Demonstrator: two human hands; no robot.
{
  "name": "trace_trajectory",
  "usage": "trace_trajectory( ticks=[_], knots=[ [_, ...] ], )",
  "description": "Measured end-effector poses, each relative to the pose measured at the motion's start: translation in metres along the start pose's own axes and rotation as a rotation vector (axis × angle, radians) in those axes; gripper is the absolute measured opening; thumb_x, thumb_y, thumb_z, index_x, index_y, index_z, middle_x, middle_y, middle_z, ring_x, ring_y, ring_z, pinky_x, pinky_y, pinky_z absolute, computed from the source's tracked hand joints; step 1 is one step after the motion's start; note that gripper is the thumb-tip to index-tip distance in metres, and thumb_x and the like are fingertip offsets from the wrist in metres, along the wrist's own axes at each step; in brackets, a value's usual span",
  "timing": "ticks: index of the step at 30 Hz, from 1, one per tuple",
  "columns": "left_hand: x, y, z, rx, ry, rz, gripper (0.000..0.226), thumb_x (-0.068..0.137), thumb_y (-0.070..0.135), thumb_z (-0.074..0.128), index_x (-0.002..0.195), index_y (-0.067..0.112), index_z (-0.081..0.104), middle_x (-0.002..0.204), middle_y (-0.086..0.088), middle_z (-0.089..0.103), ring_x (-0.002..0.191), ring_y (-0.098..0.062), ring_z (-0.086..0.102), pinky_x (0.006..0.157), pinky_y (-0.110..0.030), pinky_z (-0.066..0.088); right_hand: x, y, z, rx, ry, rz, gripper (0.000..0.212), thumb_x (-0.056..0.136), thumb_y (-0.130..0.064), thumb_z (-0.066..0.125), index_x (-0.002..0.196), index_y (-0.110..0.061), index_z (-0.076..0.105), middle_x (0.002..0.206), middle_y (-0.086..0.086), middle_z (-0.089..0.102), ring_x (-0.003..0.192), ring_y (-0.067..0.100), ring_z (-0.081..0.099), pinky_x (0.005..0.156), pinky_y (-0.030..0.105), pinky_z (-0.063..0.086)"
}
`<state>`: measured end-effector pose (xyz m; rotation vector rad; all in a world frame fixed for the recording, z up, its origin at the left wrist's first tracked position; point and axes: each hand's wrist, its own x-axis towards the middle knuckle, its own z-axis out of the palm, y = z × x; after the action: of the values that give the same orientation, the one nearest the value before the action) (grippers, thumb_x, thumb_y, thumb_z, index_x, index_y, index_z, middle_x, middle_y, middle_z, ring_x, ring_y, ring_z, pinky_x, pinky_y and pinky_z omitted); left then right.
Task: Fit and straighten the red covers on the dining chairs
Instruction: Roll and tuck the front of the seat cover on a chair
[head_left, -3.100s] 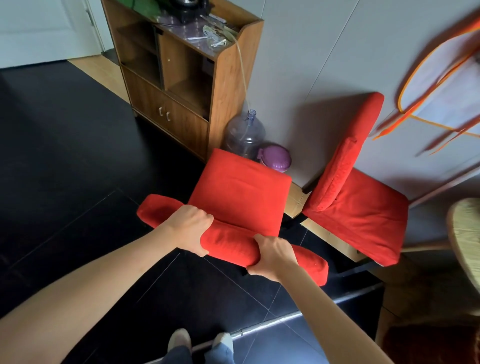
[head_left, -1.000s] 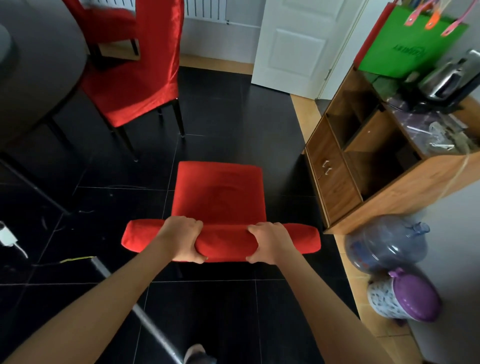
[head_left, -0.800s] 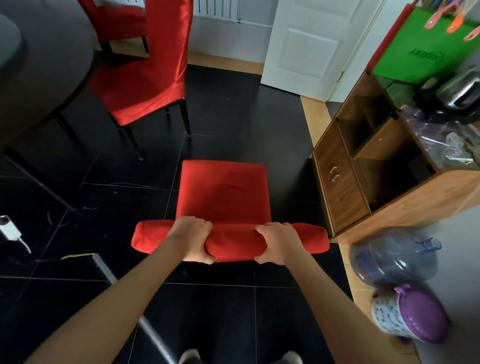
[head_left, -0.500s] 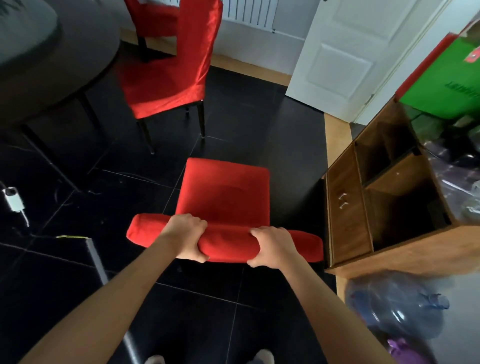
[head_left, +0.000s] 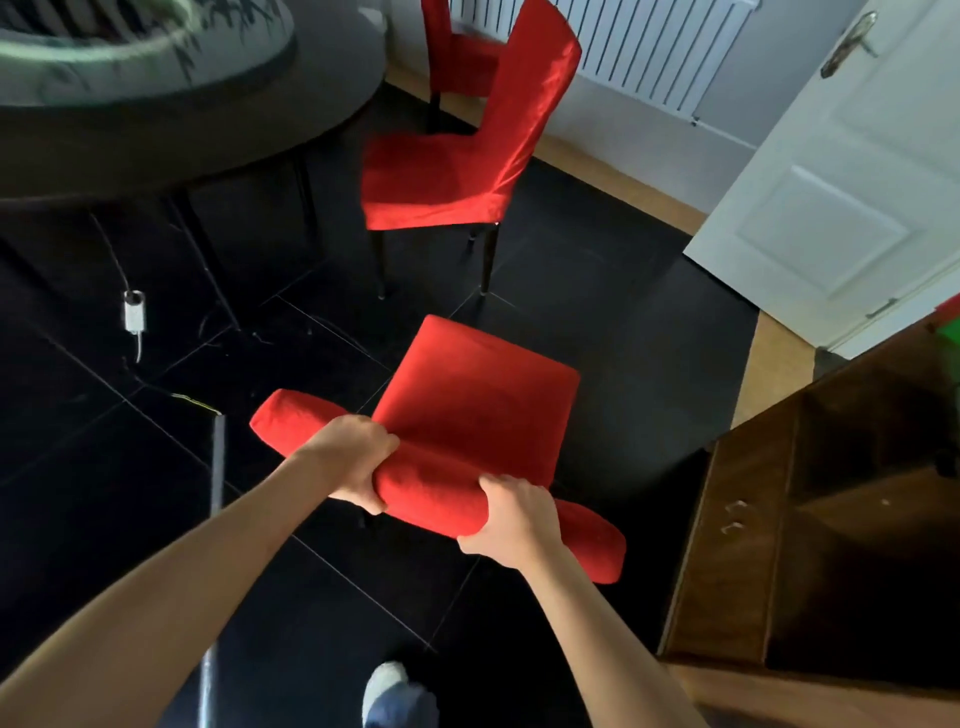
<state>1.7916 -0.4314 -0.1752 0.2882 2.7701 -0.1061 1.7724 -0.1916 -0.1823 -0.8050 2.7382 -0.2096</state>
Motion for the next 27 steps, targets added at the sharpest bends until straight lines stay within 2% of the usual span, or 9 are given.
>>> trace_trajectory(
  ticks=[5,11,19,27],
  knots=[
    [-0.007,0.002,0.008,0.011,0.047,-0.02,0.059,0.063,0.069,0.064,0.102,0.025,0.058,0.092,0.01,0.061,0.086,-0.013,0.058,0.076,-0.023,0.048,-0.004,0.002,0.003,0.055,-0.002,-0.038,0.046,0.059,-0.048,0.075,0.077,-0.022,0.04,0.081,-0.004,0.063,0.077,0.021,0.063,0.065,0.029,0.038],
    [-0.022,0.021,0.009,0.049,0.021,-0.074,0.06,0.065,0.07,0.062,0.103,0.023,0.058,0.092,0.007,0.062,0.085,-0.014,0.059,0.073,-0.024,0.049,-0.011,0.009,0.001,0.03,-0.049,-0.11,0.044,0.063,-0.045,0.075,0.08,-0.021,0.042,0.084,0.0,0.067,0.08,0.023,0.065,0.064,0.028,0.038],
    [-0.06,0.089,0.017,0.006,-0.029,-0.189,0.058,0.064,0.07,0.059,0.096,0.022,0.057,0.089,0.006,0.062,0.082,-0.016,0.06,0.07,-0.026,0.048,-0.048,0.043,0.003,-0.057,-0.106,-0.285,0.041,0.065,-0.044,0.072,0.079,-0.019,0.043,0.08,0.001,0.066,0.074,0.024,0.064,0.061,0.027,0.036],
    [-0.091,0.157,0.028,-0.02,-0.008,-0.318,0.055,0.062,0.068,0.055,0.092,0.022,0.057,0.086,0.007,0.062,0.078,-0.015,0.06,0.067,-0.025,0.044,-0.082,0.074,0.001,-0.103,-0.161,-0.443,0.039,0.066,-0.041,0.073,0.08,-0.017,0.047,0.082,0.003,0.066,0.075,0.025,0.063,0.061,0.028,0.038]
  ],
)
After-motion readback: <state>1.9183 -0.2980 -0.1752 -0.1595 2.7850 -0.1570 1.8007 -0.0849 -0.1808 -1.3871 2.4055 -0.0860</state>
